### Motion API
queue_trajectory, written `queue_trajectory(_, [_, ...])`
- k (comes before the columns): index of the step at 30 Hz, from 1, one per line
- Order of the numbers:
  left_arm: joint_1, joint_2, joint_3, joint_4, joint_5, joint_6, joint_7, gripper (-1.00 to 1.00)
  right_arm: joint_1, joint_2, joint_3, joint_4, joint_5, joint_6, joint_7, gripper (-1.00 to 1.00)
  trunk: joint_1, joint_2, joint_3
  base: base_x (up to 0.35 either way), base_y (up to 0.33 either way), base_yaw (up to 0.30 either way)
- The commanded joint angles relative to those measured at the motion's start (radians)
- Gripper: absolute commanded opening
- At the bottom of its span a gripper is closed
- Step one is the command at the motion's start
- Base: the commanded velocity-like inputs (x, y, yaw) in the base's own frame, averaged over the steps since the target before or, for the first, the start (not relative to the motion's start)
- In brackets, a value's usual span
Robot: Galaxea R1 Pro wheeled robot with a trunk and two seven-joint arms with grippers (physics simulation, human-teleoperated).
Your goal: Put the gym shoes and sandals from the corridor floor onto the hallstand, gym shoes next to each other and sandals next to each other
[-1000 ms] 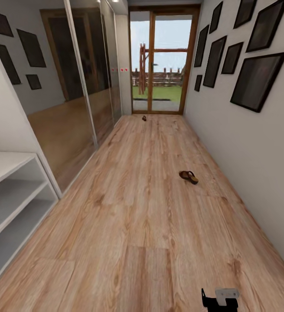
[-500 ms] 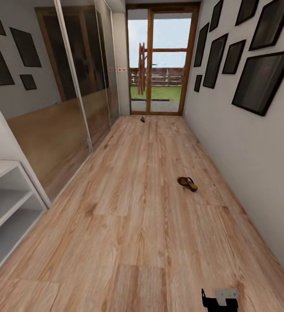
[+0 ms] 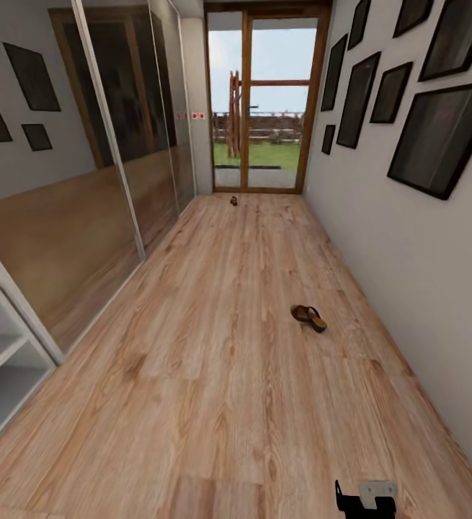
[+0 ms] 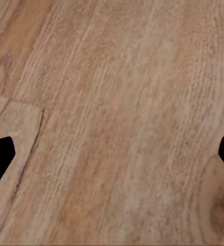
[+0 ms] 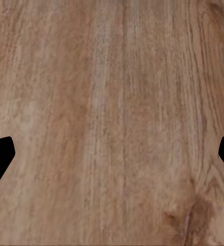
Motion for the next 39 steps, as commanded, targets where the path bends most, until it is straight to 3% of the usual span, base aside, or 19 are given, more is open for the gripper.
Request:
queue_trajectory(1, [-0.001,0.0,0.009,0.001,-0.004,-0.003,-0.008,1.0,-0.001,0.0,-0.007,0.001,0.011,-0.003,-0.003,1.0,0.0,0.0,-0.001,0.297,-0.141,0.0])
queue_trajectory(39, [-0.001,0.0,0.008,0.001,-0.004,-0.003,-0.008,1.0,-0.001,0.0,-0.007,0.001,0.011,-0.003,-0.003,1.0,0.0,0.0,-0.001,0.296,-0.142,0.0])
